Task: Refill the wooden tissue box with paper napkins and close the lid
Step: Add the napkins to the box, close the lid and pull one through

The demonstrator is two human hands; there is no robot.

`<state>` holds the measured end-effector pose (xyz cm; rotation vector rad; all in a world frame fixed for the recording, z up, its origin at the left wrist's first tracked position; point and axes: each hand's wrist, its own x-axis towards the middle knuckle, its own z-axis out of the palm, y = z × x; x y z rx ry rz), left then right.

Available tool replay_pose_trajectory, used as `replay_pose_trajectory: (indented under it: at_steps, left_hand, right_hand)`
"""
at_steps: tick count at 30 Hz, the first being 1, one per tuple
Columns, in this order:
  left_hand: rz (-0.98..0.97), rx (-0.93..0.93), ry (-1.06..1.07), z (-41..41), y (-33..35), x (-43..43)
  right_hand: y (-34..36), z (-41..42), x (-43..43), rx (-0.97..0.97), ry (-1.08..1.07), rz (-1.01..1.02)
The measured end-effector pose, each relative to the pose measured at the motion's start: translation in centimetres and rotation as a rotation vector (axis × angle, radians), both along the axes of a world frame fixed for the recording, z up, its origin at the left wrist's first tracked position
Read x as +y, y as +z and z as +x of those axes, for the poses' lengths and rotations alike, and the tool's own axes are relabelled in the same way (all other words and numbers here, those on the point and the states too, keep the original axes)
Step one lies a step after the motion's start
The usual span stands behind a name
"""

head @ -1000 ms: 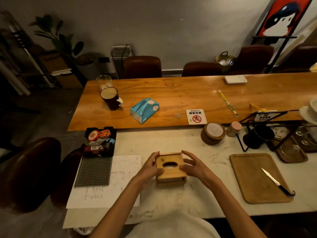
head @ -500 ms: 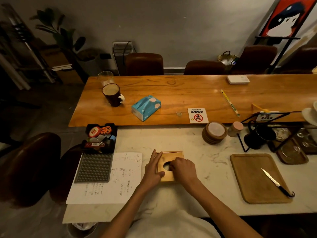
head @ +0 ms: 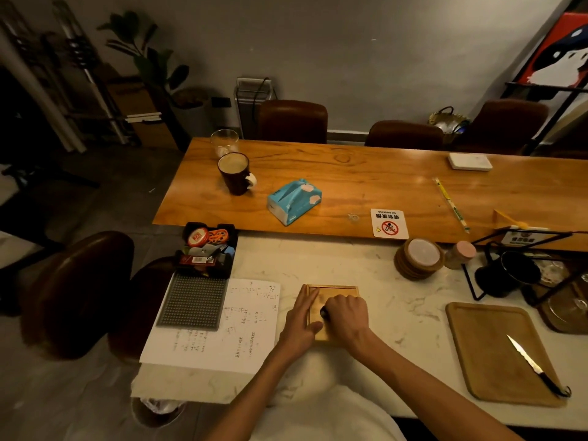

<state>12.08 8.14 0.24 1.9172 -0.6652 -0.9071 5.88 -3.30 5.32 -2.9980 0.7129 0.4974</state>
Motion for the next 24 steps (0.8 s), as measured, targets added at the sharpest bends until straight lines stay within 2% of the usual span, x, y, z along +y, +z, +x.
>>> replay_pose_trajectory:
  at_steps: [6, 10, 15, 19, 24]
  left_hand:
    - [0.062, 0.006, -0.022, 0.1, 0.3, 0.0]
    - [0.104, -0.069, -0.117, 0.9, 1.6, -0.2]
    - [0.102, -0.139, -0.193, 2.4, 3.2, -1.5]
    - [0.156, -0.235, -0.382, 3.8, 3.6, -2.3]
    - [0.207, -0.263, -0.531, 4.5, 4.4, -3.0]
  right_hand:
    - [0.3, -1.3, -1.7, -0.052, -0.116, 0.144]
    - [0.8, -2.5, -2.9, -0.127, -0.180, 0.290]
    - [0.7, -4.6, -3.3, -0.236, -0.096, 0.360]
    - [0.6, -5.6, -3.6, -0.302, -0.070, 0.426]
    - [0.1, -6.5, -4.5, -0.333, -0.060, 0.505]
